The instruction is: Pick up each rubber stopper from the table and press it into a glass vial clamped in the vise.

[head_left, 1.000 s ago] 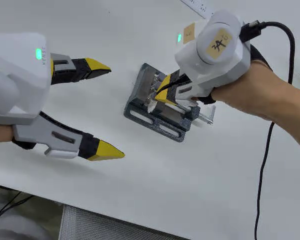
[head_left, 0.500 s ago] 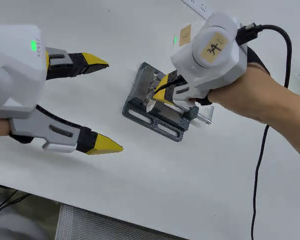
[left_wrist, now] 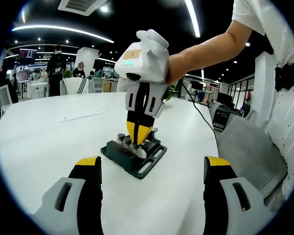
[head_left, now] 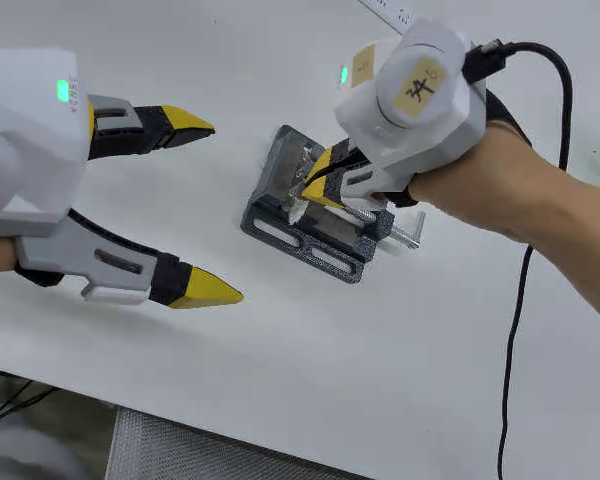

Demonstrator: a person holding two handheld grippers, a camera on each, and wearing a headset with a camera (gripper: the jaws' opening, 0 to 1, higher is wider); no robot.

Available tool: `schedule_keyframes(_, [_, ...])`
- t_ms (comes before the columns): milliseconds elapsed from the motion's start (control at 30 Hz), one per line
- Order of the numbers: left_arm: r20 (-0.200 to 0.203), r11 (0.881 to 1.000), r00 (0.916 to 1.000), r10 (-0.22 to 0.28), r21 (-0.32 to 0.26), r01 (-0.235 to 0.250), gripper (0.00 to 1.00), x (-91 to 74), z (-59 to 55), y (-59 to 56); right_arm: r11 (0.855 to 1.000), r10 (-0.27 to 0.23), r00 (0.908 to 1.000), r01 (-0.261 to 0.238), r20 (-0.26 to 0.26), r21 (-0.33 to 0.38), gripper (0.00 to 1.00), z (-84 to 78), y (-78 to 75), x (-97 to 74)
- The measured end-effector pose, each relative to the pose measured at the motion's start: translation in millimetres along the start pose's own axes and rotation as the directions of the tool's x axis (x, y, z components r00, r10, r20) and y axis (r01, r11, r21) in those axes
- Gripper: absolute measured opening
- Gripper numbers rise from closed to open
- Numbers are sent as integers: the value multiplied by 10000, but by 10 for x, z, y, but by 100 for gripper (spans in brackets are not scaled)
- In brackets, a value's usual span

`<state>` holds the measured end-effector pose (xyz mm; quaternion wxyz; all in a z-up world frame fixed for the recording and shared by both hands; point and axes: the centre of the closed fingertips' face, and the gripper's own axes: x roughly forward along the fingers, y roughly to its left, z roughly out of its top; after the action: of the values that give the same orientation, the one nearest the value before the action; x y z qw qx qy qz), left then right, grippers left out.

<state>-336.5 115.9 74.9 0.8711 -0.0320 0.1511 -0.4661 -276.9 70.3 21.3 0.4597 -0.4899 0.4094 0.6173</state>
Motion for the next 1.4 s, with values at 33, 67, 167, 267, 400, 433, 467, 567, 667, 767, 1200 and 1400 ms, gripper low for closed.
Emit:
schedule_keyframes(33, [-10, 10000, 10000, -4, 13, 4, 84, 2, 2, -3, 10000, 21, 10000, -21, -47, -18, 0, 1, 1, 1])
schedule_keyframes(67, [-8, 10000, 10000, -7, 21, 7, 84, 3, 4, -5, 10000, 33, 9999, -33, -119, -61, 0, 3, 3, 3])
schedule_keyframes(167, [-2, 10000, 10000, -9, 35, 9, 84, 4, 15, -16, 9997, 5, 9992, -16, -412, -258, 0, -1, 16, 8])
schedule_keyframes(267, [9, 10000, 10000, 8, 68, -8, 84, 1, 29, -21, 9987, -114, 9979, 82, -634, -504, 0, 1, 21, 6])
schedule_keyframes(400, [-20, 10000, 10000, -31, 90, 31, 84, 16, 48, -41, 9986, -15, 9970, -25, -773, -520, 0, -8, -3, 6])
schedule_keyframes(433, [-27, 9999, 10000, -78, 152, 79, 84, 19, 70, -63, 9994, 39, 9980, -60, -624, -345, 0, -16, -9, -4])
schedule_keyframes(467, [-18, 9998, 9999, -114, 161, 114, 84, 21, 85, -75, 9996, 64, 9985, -78, -536, -255, 0, -24, -9, -11])
schedule_keyframes(567, [-149, 9993, 9996, -232, 283, 236, 84, 23, 101, -111, 9994, 146, 9987, -160, -484, -299, 0, -10, 2, -32])
schedule_keyframes(667, [-177, 9992, 9996, -201, 349, 207, 84, -8, 146, -114, 9997, 161, 9990, -169, -411, -184, 0, -14, 4, -39])
schedule_keyframes(767, [-262, 9988, 9995, -166, 446, 178, 84, -29, 151, -108, 9996, 111, 9999, -109, -64, 256, 0, -14, 5, -44])
schedule_keyframes(1200, [-617, 9971, 9980, -121, 746, 167, 84, -91, 176, -85, 9881, -491, 9887, 274, 1416, 1513, 1, 20, -25, -214])
schedule_keyframes(1400, [-802, 9957, 9966, -183, 890, 254, 86, -97, 189, -116, 9746, -899, 9730, 419, 2126, 2202, 4, -20, 52, -388])
